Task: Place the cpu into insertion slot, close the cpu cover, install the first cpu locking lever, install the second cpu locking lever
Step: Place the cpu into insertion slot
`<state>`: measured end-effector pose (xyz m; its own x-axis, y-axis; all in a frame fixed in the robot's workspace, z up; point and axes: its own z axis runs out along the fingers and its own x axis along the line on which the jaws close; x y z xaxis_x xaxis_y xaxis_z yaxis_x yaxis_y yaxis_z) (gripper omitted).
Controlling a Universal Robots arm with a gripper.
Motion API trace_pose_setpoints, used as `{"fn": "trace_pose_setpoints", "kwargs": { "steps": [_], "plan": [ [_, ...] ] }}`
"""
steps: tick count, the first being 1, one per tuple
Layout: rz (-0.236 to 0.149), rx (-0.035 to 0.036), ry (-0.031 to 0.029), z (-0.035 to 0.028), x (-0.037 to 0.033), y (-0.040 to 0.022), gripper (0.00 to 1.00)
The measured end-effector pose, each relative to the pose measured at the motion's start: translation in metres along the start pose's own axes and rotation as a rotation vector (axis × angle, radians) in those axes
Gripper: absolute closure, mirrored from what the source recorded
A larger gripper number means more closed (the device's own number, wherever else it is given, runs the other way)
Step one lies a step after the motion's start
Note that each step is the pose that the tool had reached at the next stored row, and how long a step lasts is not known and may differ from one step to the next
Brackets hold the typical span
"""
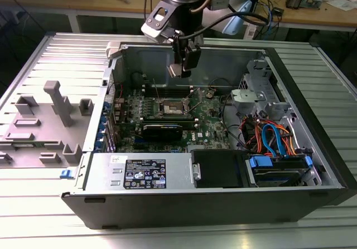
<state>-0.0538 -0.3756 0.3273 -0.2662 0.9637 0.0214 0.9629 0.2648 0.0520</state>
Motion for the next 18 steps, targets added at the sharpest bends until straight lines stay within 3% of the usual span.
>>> {"fn": "trace_pose_setpoints", "kwargs": {
  "steps": [3,8,18],
  "plan": [
    [0.033,0.0061,-0.0005,0.0058,-0.0002,-0.0003,0.46],
    [0.036,0.0127,0.0011,0.0065,-0.0002,-0.0003,0.46],
    [0.037,0.0133,0.0012,0.0065,-0.0002,-0.0003,0.46]
  ]
}}
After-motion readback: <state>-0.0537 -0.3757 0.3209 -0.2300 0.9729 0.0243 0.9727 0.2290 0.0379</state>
